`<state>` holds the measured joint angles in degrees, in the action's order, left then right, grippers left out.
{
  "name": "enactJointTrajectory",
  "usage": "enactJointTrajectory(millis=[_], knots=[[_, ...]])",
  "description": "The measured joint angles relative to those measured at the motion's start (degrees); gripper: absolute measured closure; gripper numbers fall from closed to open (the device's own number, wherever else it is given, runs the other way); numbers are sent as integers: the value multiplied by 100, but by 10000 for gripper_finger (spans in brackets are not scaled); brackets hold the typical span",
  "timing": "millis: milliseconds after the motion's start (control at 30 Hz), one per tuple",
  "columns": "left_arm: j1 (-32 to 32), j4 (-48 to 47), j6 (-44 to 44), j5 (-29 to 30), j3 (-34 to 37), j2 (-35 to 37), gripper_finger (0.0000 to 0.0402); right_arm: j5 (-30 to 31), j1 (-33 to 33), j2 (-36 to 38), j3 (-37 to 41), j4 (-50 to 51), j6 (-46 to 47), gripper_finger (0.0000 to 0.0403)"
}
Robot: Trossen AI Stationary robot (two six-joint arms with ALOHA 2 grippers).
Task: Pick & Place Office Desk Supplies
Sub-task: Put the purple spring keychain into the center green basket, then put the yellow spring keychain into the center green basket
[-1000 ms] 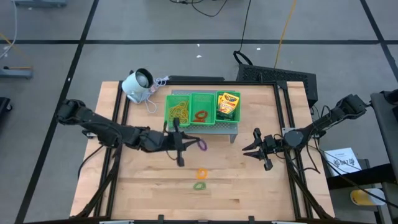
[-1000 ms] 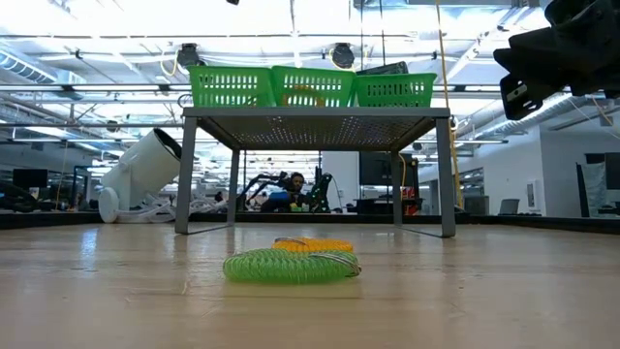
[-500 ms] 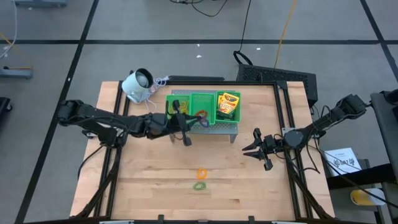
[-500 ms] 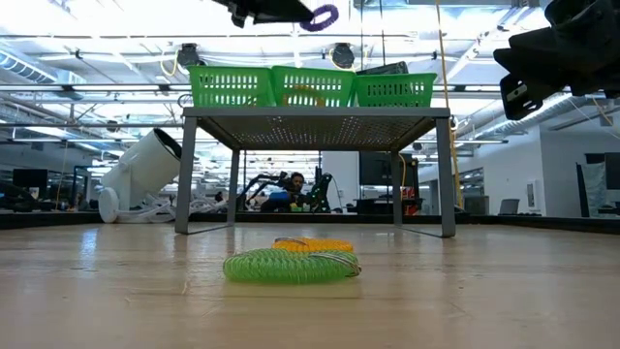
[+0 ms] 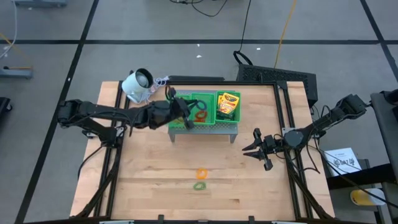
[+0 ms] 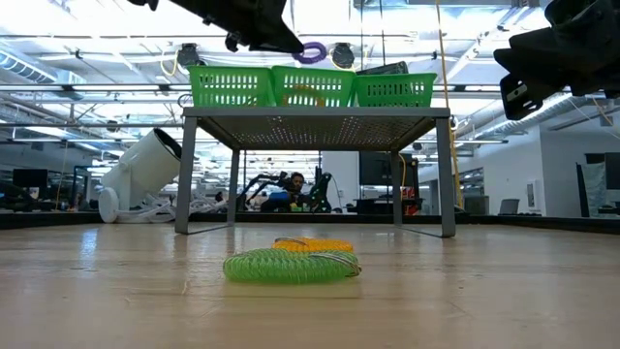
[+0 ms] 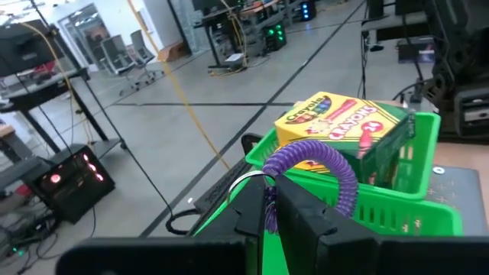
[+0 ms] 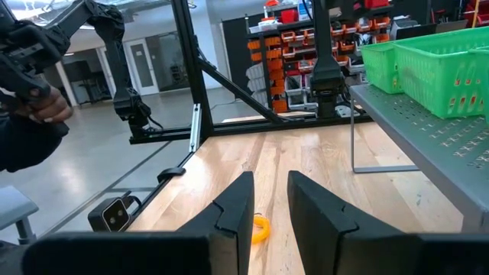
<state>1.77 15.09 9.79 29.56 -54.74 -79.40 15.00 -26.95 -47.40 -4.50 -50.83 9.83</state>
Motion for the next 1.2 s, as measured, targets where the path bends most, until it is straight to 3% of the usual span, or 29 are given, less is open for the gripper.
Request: enactJointTrajectory(millis=[433,867,1200], knots=[[20,-22,-276,-174,-2,-2,366,-4,1,0,1,9,-1,332],[-28,2,-351,-277,-2,-3,203,-4,-1,0,1,11,-1,332],[-775,15,-253,-1144,-2,-2,177,-4,-1,-2,1,13,-1,332]])
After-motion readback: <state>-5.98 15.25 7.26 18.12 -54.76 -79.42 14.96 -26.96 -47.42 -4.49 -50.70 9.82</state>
